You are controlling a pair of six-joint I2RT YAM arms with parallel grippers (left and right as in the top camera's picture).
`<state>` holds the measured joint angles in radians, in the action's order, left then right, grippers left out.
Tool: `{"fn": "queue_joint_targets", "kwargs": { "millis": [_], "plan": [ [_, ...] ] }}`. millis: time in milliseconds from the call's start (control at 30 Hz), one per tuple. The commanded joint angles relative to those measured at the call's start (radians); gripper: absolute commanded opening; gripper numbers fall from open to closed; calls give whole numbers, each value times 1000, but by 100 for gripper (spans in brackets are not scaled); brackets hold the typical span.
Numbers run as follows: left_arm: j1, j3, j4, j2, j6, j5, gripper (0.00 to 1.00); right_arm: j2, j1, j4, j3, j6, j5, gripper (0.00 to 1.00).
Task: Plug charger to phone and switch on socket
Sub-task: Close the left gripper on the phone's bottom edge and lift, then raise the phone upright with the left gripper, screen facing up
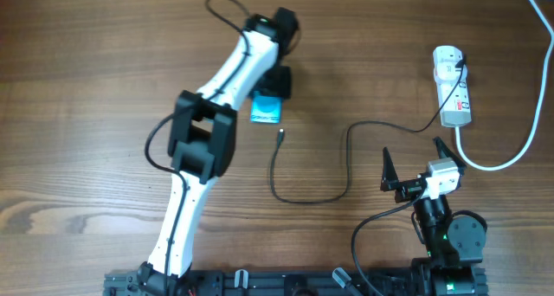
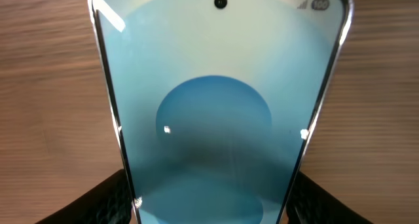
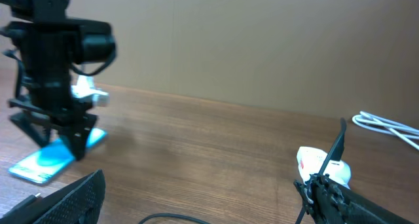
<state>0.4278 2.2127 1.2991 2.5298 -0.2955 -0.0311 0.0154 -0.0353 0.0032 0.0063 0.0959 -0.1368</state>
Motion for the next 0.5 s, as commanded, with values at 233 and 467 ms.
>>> {"fn": "queue_joint_targets", "kwargs": {
  "millis": [233, 467],
  "plan": [
    [-211, -37, 66, 57, -54, -24, 68, -11, 6, 4, -1, 9, 6, 100],
    [-203, -37, 48, 57, -53, 50, 82, -11, 6, 4, -1, 9, 6, 100]
  ]
}}
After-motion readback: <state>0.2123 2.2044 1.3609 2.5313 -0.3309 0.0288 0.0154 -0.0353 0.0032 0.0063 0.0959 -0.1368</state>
